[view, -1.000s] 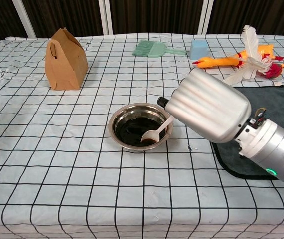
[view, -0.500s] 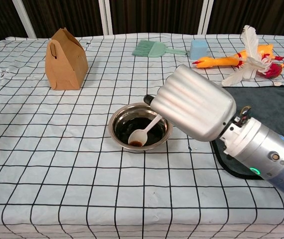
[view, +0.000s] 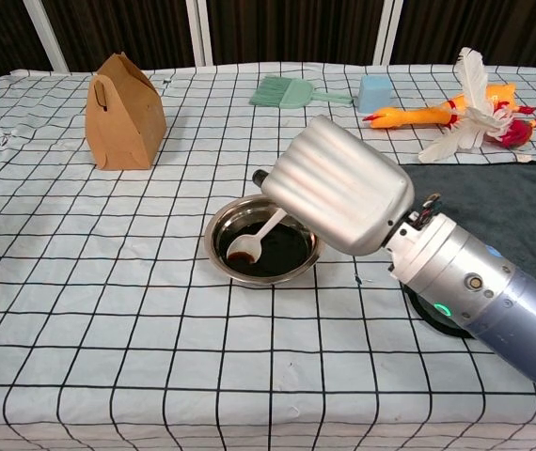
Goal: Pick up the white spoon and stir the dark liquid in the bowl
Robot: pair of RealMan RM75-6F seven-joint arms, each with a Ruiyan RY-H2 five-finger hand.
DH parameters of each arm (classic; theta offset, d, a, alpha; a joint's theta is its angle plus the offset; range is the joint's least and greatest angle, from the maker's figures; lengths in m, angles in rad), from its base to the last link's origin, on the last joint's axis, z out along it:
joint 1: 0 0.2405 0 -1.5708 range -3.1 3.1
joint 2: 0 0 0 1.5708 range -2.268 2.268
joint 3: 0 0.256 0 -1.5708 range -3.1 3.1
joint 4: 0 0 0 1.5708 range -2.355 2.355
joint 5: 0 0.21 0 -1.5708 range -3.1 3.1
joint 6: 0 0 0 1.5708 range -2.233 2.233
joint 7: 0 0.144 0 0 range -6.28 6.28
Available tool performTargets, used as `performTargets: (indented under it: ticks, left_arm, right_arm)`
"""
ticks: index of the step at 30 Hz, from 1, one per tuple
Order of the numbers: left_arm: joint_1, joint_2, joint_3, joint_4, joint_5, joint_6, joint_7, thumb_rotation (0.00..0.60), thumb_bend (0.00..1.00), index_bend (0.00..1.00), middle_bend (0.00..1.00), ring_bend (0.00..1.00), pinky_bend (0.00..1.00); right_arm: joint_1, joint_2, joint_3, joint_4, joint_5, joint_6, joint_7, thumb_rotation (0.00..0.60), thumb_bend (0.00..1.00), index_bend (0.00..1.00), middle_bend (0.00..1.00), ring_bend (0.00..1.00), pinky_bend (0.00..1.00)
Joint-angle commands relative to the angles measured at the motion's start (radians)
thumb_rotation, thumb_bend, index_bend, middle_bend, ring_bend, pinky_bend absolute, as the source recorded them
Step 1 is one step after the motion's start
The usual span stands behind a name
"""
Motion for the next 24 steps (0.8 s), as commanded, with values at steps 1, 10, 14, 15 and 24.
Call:
performTargets:
  ticks: [1, 10, 14, 15, 24]
  left_arm:
    - [0.0, 0.0, 0.0, 0.0, 0.0, -0.001, 0.001, 0.6, 0.73, 0.17, 0.0, 0.0, 0.0]
    - [0.001, -0.001, 0.0, 0.006, -0.001, 0.001, -0.002, 0.6, 0.73, 0.17, 0.0, 0.0, 0.0]
    - [0.002, -0.002, 0.001, 0.009, -0.002, 0.002, -0.004, 0.6, 0.73, 0.17, 0.0, 0.0, 0.0]
    - [0.003, -0.003, 0.001, 0.011, -0.001, 0.002, -0.004, 0.6, 0.73, 0.17, 0.0, 0.0, 0.0]
    - [0.002, -0.003, 0.001, 0.013, 0.002, 0.003, -0.006, 0.6, 0.73, 0.17, 0.0, 0.0, 0.0]
  right_arm:
    - [0.009, -0.014, 0.006, 0.02, 0.003, -0.004, 0.009, 0.6, 0.4, 0.8, 1.0, 1.0, 1.0]
    - [0.036, -0.052, 0.039, 0.105, 0.026, -0.007, 0.04, 0.6, 0.4, 0.81, 1.0, 1.0, 1.0]
    - [0.038, -0.062, 0.043, 0.143, 0.036, -0.008, 0.05, 0.6, 0.4, 0.81, 1.0, 1.0, 1.0]
    - [0.039, -0.065, 0.043, 0.155, 0.038, -0.007, 0.053, 0.6, 0.4, 0.81, 1.0, 1.0, 1.0]
    - [0.038, -0.067, 0.033, 0.2, 0.043, 0.008, 0.073, 0.6, 0.4, 0.81, 1.0, 1.0, 1.0]
